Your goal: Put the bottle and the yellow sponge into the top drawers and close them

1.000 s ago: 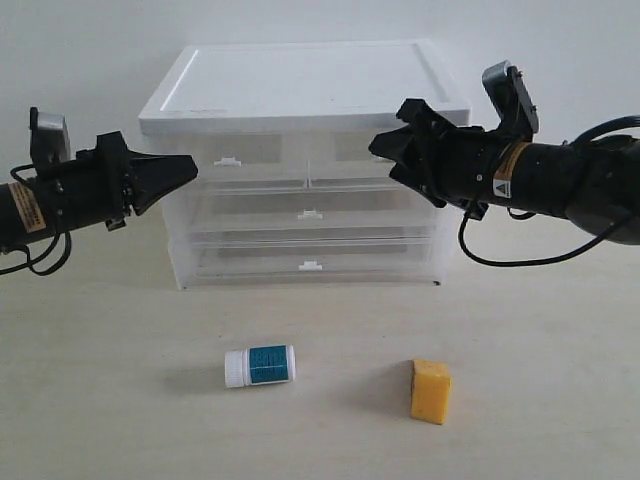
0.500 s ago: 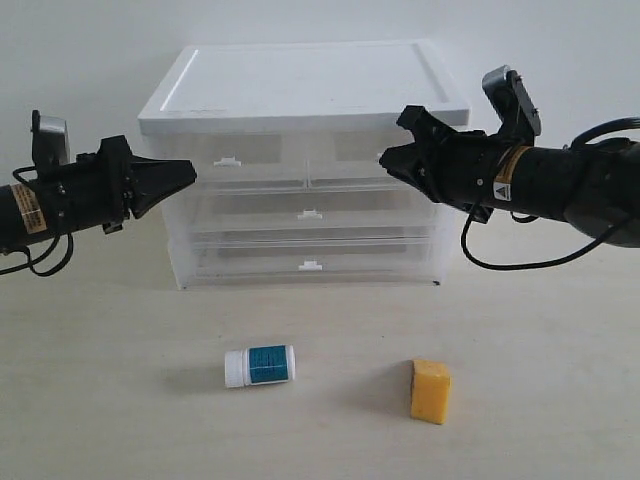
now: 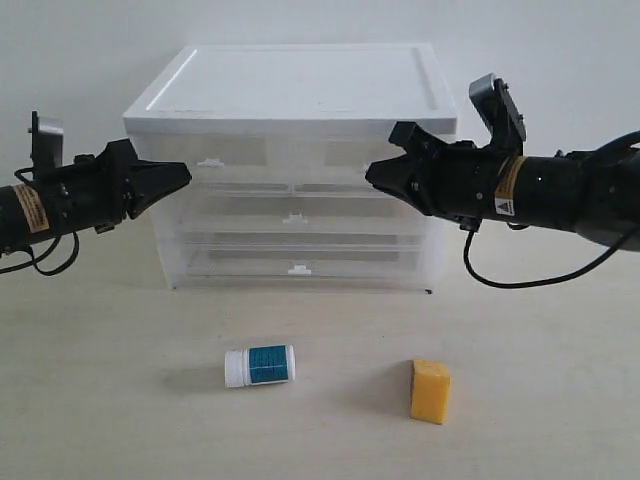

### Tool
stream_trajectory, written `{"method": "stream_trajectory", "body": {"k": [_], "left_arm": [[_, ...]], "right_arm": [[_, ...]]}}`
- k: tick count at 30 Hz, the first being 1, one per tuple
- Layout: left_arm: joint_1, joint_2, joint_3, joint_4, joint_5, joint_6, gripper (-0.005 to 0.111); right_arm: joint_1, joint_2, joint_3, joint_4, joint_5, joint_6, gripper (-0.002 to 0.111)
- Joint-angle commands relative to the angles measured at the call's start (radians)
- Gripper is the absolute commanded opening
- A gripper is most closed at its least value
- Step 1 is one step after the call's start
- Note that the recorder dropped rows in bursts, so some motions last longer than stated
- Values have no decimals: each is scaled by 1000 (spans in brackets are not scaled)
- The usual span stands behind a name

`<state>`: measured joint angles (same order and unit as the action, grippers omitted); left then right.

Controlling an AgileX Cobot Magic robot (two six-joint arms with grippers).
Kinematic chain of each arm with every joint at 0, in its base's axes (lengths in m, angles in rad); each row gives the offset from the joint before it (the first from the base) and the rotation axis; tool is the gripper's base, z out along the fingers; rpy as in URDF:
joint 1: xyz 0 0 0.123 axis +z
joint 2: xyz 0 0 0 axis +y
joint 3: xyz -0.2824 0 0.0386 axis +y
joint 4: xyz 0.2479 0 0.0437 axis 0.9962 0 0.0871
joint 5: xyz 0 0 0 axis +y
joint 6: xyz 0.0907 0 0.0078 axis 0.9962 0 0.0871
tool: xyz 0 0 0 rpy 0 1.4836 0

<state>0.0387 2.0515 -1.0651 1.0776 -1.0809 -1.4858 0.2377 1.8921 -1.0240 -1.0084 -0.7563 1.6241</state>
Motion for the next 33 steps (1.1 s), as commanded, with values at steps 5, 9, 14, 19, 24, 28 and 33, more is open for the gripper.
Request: {"method": "stream_trajectory", "body": {"k": [5, 9, 14, 19, 24, 28, 33], "left_arm": [[-79, 1, -7, -142, 91, 93, 4], [-85, 1, -15, -143, 98, 99, 4], [-85, 1, -16, -149, 98, 99, 4], [-85, 1, -18, -162, 98, 115, 4], [-85, 1, -18, -164, 98, 117, 4], [-75, 1, -18, -169, 98, 117, 4], [-62, 1, -18, -163, 98, 117, 4]], "right_arm": [[4, -8, 129, -59, -167, -41, 0], [4, -10, 179, -52, -201, -67, 0], [4, -10, 210, -59, -251, -79, 0], [4, -10, 230, -69, -273, -105, 0], [4, -10, 236, -199, -393, -106, 0], [4, -10, 285, -277, -465, -132, 0], [6, -10, 363, -318, -465, -260, 0]]}}
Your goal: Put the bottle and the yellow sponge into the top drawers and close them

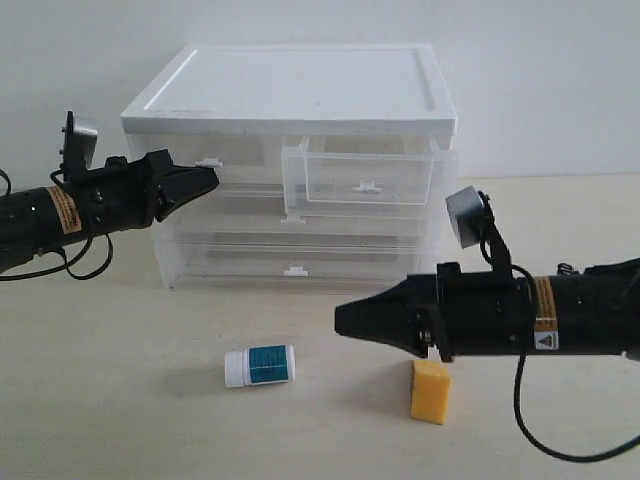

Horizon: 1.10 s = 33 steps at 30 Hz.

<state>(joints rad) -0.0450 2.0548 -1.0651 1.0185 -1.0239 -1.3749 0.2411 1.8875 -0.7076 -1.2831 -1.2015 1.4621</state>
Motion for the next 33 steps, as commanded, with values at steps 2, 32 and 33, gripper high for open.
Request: {"method": "stream_trajectory", "body": {"k": [2, 32, 33], "left_arm": [[24, -3, -18, -102, 38, 7, 4], [24, -3, -18, -79, 38, -12, 4], [24, -3, -18, -79, 38, -12, 4]], "right_arm": [[19, -5, 55, -58, -20, -132, 2], [506, -699, -269, -461, 1202, 362, 54], [506, -709, -263, -461, 1208, 386, 54]]}}
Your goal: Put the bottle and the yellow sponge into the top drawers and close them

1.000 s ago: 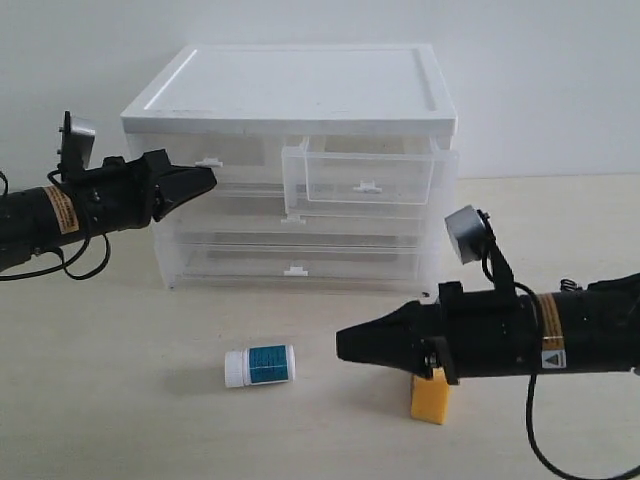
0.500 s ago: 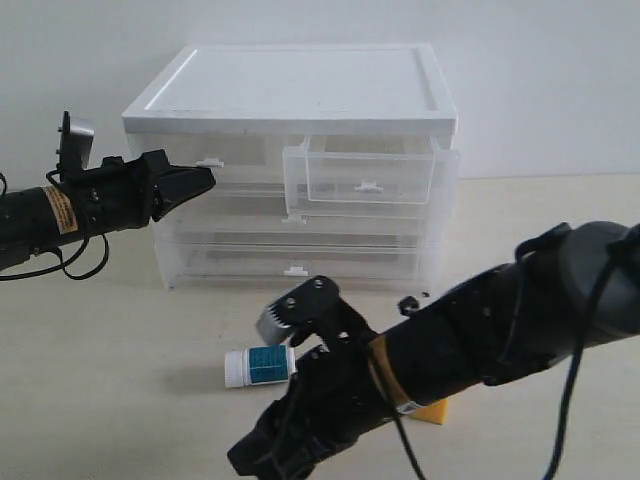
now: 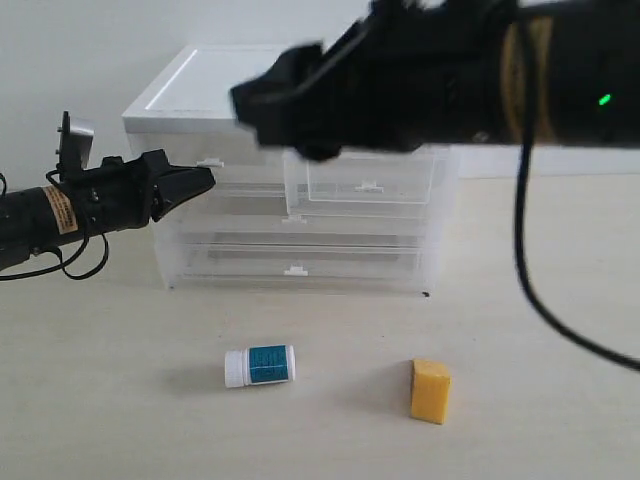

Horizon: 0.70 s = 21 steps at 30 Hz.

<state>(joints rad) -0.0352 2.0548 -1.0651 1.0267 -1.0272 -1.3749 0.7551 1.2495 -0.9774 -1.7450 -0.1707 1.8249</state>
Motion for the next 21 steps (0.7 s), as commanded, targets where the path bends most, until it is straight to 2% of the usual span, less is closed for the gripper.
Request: {"method": "stream_trajectory", "body": {"k": [1, 2, 4, 7, 11, 13, 16, 21], "left_arm": [[14, -3, -18, -87, 41, -12, 4], [14, -3, -18, -87, 41, -12, 4], [14, -3, -18, -85, 41, -21, 4], [14, -3, -18, -80, 33, -23, 4], [14, -3, -18, -78, 33, -23, 4], [14, -3, -18, -77, 31, -23, 4], [14, -3, -18, -77, 29, -23, 4], [14, -3, -18, -71, 27, -35, 4]], "right_arm": [[-8, -79, 26, 46, 171, 83, 54], [-8, -76, 39, 78, 171, 107, 53], [-25, -52, 78, 127, 205, 131, 46], [-104, -19, 131, 173, 164, 131, 37], [-242, 43, 163, 189, -2, 207, 37], [-329, 119, 161, 211, -168, 269, 42], [-382, 202, 150, 308, -307, 250, 46], [-397, 337, 96, 449, -388, 209, 46]]}}
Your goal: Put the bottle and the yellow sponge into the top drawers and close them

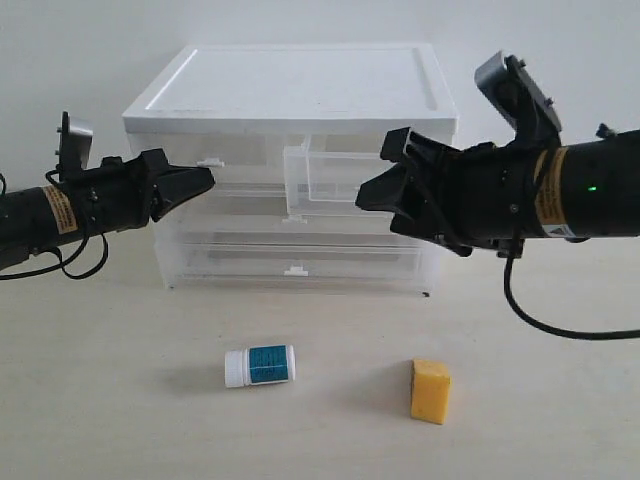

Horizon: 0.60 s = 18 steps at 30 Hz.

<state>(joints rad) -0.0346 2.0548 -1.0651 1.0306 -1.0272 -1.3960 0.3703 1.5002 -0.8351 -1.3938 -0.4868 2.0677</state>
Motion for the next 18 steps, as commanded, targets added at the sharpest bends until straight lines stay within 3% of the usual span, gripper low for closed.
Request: {"method": "stream_trajectory", "body": {"k": [1, 6, 18], "left_arm": [[13, -3, -18, -75, 27, -14, 4], [13, -3, -18, -75, 27, -14, 4], [13, -3, -18, -75, 23, -18, 4]], "right_arm": [[-12, 109, -57, 119, -83, -43, 46], [-12, 153, -106, 231, -112, -122, 46], [-12, 190, -113, 188, -67, -96, 46]]}}
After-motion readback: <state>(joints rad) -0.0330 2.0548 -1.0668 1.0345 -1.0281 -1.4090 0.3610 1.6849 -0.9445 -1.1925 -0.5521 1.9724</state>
